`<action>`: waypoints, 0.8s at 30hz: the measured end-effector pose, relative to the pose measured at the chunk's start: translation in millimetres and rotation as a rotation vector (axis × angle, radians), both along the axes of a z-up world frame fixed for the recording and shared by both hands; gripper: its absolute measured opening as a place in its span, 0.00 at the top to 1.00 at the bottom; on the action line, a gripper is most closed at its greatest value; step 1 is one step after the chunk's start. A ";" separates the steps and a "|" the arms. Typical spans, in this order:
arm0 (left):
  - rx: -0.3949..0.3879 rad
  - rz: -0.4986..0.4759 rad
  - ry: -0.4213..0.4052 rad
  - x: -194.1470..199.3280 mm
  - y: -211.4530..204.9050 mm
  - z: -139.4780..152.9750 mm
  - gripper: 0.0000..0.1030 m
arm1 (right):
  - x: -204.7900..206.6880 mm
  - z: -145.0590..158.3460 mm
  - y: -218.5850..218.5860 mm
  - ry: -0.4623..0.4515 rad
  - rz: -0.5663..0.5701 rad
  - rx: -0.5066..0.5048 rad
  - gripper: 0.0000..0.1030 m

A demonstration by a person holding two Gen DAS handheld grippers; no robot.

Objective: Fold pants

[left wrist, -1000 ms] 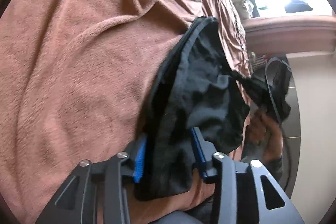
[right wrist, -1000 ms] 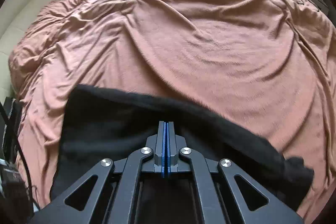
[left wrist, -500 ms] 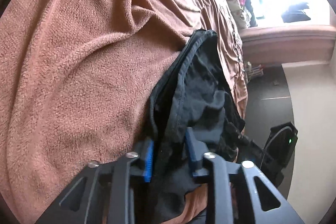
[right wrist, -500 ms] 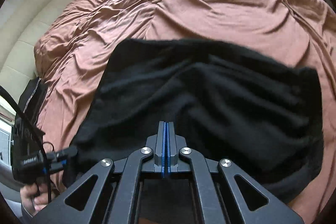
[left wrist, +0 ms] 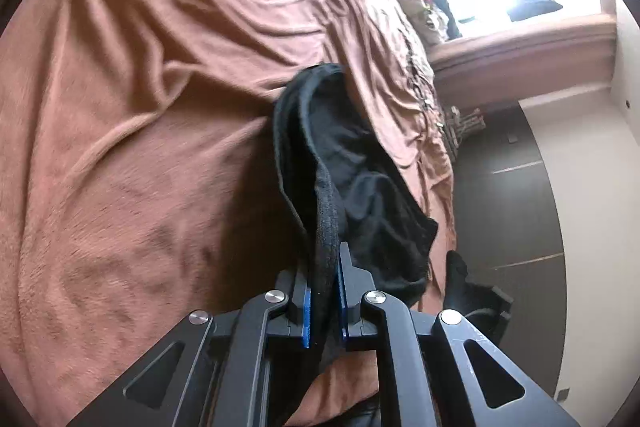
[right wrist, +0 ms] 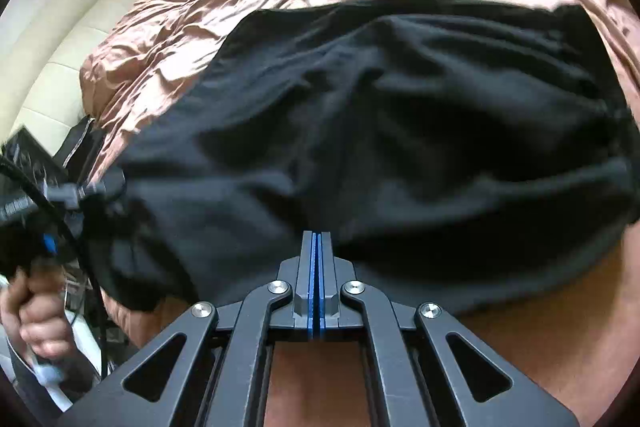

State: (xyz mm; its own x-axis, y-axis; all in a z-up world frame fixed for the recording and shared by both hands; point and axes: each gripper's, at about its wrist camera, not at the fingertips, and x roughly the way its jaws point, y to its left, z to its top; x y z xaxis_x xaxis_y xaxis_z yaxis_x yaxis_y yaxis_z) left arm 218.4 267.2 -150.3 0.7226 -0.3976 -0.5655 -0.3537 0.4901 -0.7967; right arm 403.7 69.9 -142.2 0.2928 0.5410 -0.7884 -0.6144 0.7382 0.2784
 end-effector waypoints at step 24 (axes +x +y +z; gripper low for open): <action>0.142 -0.210 -0.080 91.6 -93.3 77.2 0.90 | -16.3 50.8 -125.4 -0.004 -0.095 0.273 1.00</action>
State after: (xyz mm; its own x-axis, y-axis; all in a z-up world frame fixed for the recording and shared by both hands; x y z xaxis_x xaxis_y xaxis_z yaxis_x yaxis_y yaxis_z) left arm 310.0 173.8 -73.1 0.6776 -0.4641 -0.5704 -0.1711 0.6549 -0.7361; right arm 387.3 -55.5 -91.4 0.3555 0.7029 -0.6161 -0.5474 0.6908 0.4724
